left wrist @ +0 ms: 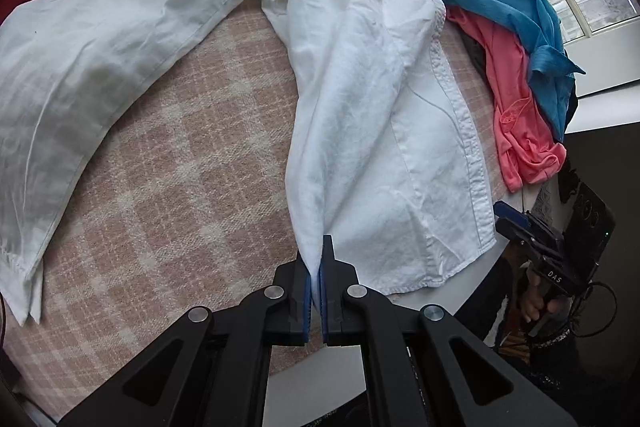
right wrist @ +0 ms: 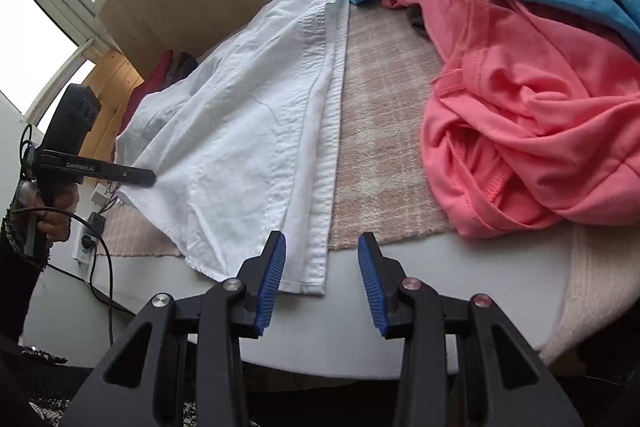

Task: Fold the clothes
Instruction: 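Grasp the folded white shirt edge with both tools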

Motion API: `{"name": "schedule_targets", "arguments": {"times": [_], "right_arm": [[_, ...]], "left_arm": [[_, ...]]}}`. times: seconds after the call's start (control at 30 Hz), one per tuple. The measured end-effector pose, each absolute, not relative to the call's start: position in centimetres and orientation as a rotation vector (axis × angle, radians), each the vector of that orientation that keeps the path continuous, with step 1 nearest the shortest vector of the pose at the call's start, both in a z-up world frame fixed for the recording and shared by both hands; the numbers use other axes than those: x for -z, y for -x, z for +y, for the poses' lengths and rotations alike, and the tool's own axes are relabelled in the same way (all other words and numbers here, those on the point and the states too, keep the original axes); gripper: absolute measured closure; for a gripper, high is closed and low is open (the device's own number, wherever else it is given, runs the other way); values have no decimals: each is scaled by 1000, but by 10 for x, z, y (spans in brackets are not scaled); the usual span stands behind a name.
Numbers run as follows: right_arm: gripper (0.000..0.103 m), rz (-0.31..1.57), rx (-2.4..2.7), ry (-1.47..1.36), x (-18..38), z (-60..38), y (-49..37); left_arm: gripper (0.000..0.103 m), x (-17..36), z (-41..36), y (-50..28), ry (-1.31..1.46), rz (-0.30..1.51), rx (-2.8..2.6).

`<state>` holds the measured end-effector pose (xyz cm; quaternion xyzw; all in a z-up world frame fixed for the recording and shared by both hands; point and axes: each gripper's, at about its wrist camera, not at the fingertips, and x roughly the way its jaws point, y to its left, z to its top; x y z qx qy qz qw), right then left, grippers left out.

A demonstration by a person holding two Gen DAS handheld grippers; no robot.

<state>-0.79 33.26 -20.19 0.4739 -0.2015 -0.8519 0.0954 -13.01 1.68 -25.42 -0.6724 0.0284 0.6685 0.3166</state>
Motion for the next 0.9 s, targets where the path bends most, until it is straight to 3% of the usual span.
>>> {"name": "schedule_targets", "arguments": {"times": [0.27, 0.33, 0.37, 0.47, 0.73, 0.9], "right_arm": [[65, -363, 2508, -1502, 196, 300, 18], [80, -291, 2506, -1507, 193, 293, 19], [95, -297, 2505, -1500, 187, 299, 19], [101, -313, 2504, -1482, 168, 316, 18], [102, -409, 2537, -1410, 115, 368, 13], [94, -444, 2439, -1572, 148, 351, 17]], "left_arm": [[101, 248, 26, 119, 1749, 75, -1770], [101, 245, 27, 117, 1741, 71, -1771], [101, 242, 28, 115, 1732, 70, -1770], [101, 231, 30, 109, 1702, 64, -1766], [101, 216, 33, 95, 1643, -35, -1745], [101, 231, 25, 99, 1692, -35, -1746]]}}
